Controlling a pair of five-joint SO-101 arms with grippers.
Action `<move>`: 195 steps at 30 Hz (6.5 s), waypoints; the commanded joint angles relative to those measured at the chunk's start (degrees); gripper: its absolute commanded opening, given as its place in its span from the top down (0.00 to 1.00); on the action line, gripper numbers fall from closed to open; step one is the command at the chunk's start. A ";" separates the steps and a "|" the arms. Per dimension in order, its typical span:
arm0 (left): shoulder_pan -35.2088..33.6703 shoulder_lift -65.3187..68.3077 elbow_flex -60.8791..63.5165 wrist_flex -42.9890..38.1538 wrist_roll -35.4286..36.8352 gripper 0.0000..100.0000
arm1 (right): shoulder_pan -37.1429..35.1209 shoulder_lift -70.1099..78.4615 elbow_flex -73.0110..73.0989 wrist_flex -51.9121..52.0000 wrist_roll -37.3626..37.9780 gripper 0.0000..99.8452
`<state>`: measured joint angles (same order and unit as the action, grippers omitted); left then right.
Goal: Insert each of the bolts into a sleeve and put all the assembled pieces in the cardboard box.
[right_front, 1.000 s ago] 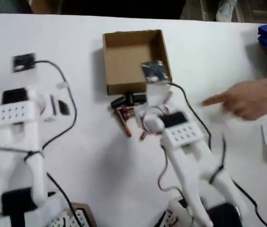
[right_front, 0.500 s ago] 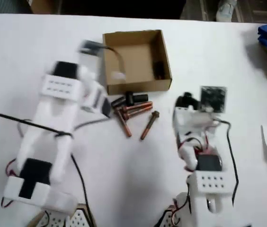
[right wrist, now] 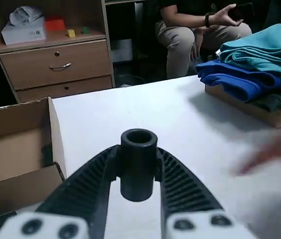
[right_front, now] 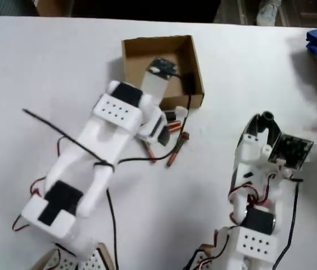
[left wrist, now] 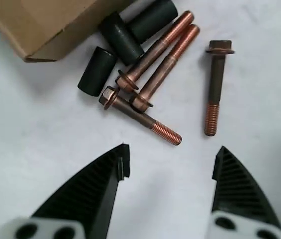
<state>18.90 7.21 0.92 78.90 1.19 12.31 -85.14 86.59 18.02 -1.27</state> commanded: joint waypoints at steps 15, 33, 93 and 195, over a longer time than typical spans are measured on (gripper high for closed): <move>3.52 0.79 -2.15 0.26 0.79 0.71 | 0.92 -17.80 9.67 -1.27 4.13 0.98; 7.82 9.32 -0.13 -13.10 30.95 0.72 | 1.19 -17.80 9.76 -1.10 4.13 0.98; 9.49 50.46 -46.11 6.42 10.55 0.97 | 1.10 -17.80 9.76 -1.01 4.13 0.98; 6.42 11.08 -74.24 23.56 28.84 0.98 | -18.77 21.49 -5.63 -18.15 -1.32 0.98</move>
<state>24.70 28.84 -81.80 101.58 28.53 -5.10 -63.78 84.31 1.49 -2.24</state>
